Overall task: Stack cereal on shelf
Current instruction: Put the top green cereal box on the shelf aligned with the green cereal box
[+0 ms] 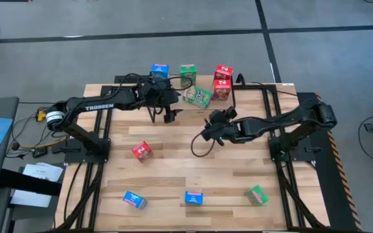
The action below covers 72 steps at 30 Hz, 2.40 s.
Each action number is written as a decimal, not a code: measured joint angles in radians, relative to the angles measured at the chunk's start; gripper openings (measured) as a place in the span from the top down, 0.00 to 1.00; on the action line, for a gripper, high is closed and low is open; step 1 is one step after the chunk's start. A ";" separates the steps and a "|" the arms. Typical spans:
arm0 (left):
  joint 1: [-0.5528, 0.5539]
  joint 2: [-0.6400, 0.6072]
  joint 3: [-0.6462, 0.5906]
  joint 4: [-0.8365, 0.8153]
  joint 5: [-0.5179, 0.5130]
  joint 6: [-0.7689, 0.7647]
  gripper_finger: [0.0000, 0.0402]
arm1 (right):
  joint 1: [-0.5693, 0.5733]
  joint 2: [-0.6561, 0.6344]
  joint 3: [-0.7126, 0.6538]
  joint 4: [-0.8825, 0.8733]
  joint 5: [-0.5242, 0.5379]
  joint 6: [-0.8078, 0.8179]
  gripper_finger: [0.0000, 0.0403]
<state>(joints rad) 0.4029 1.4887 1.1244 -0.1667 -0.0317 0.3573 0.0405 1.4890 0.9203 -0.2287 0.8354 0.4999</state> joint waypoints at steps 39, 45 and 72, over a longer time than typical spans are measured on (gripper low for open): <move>0.068 0.137 0.000 0.125 0.142 -0.083 0.17 | -0.172 0.005 0.000 0.210 -0.082 -0.090 0.35; 0.059 0.137 0.000 0.118 0.149 -0.093 0.17 | -0.172 0.004 0.000 0.226 -0.123 -0.090 0.35; 0.000 0.136 0.000 0.050 0.153 -0.142 0.17 | -0.115 0.002 0.001 0.534 -0.116 -0.277 0.35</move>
<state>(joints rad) 0.4027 1.6245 1.1248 -0.1165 0.1211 0.2150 -0.0749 1.4914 0.9218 0.3054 0.7197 0.2230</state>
